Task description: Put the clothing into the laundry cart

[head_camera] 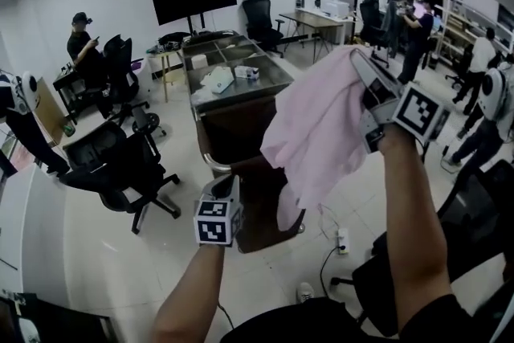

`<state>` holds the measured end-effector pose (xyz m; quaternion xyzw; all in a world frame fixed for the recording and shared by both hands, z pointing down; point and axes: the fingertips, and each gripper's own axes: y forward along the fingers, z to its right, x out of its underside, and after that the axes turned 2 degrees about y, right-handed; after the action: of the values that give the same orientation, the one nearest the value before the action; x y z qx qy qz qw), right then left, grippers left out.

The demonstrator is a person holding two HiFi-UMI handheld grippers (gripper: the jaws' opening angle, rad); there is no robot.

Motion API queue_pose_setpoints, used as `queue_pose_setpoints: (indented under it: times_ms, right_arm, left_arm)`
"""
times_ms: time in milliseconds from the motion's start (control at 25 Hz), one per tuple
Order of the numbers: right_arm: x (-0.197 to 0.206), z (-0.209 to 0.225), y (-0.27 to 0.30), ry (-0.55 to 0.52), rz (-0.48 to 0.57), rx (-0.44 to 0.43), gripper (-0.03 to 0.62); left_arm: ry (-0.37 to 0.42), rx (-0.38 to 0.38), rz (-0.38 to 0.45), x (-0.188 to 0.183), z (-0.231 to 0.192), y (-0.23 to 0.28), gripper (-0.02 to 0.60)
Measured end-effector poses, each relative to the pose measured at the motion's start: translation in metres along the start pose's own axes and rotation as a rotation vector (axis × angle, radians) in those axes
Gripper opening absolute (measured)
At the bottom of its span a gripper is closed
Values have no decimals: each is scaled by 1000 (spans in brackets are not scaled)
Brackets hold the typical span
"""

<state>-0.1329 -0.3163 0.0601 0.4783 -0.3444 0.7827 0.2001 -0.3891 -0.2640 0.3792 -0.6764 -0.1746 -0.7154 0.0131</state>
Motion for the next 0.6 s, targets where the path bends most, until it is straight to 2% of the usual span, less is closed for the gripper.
queue_pose_setpoints:
  times_ms: [160,320,600]
  right_arm:
    - [26,14,53,35,-62,-29,87]
    - [53,27,101,54,-121,-53,87]
    - [133,58,170,66,-276,-93,87]
  left_arm:
    - [6,-44,5,-19,-19,-3,0]
    - [8,-108,2,-23,-33,-4,0]
    - [-26,-218,6,-39,-51,14,0]
